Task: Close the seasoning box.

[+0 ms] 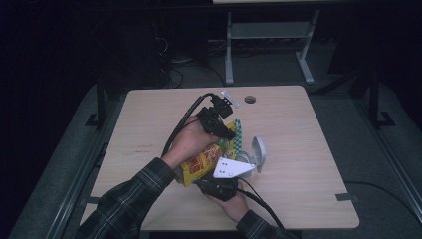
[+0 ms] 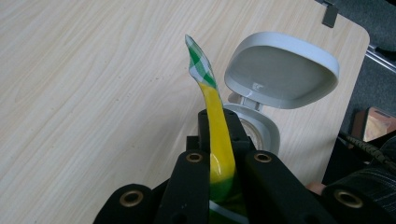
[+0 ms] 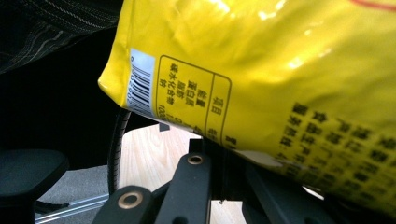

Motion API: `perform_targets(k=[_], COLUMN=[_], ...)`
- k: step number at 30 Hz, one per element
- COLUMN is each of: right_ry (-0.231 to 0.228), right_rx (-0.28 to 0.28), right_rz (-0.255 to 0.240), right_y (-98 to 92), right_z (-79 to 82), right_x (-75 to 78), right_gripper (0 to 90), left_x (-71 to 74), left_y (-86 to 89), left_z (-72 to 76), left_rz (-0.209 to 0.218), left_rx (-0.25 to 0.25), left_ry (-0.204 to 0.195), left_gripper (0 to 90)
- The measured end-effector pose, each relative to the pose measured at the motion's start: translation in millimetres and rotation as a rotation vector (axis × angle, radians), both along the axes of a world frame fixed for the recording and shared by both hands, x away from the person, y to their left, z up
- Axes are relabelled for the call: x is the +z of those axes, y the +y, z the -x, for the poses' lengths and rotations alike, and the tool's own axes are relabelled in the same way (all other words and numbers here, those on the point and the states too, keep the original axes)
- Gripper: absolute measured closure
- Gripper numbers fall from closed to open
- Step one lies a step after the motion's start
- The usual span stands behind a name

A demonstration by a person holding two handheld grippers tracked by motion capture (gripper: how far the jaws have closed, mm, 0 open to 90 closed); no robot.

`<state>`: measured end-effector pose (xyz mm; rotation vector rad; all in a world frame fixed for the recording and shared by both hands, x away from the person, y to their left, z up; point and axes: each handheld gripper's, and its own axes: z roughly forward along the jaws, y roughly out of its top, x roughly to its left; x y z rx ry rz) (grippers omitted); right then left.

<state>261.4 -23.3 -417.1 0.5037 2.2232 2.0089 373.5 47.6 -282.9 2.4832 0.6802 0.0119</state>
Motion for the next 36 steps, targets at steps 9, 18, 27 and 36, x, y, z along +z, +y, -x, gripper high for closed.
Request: perform_targets(k=[9,18,27,36], right_ry=[0.003,0.004,0.004,0.005], right_rx=[0.000,0.000,0.001,0.003], right_rz=[-0.002,-0.004,-0.004,-0.004], right_y=[0.0,0.0,0.2,0.2], right_z=[-0.1,-0.1,0.2,-0.1], right_x=[0.1,0.0,0.3,0.7], right_gripper=[90.0,90.0,90.0,90.0], left_x=[-0.1,-0.3,0.4,1.3], left_y=[-0.8,-0.9,-0.4,0.1], left_z=[-0.2,-0.3,0.5,0.6], left_rz=[-0.001,-0.002,-0.002,-0.001], left_rx=[0.004,0.005,0.006,0.006], left_ry=[-0.002,-0.003,-0.003,-0.009], left_gripper=[90.0,90.0,90.0,90.0])
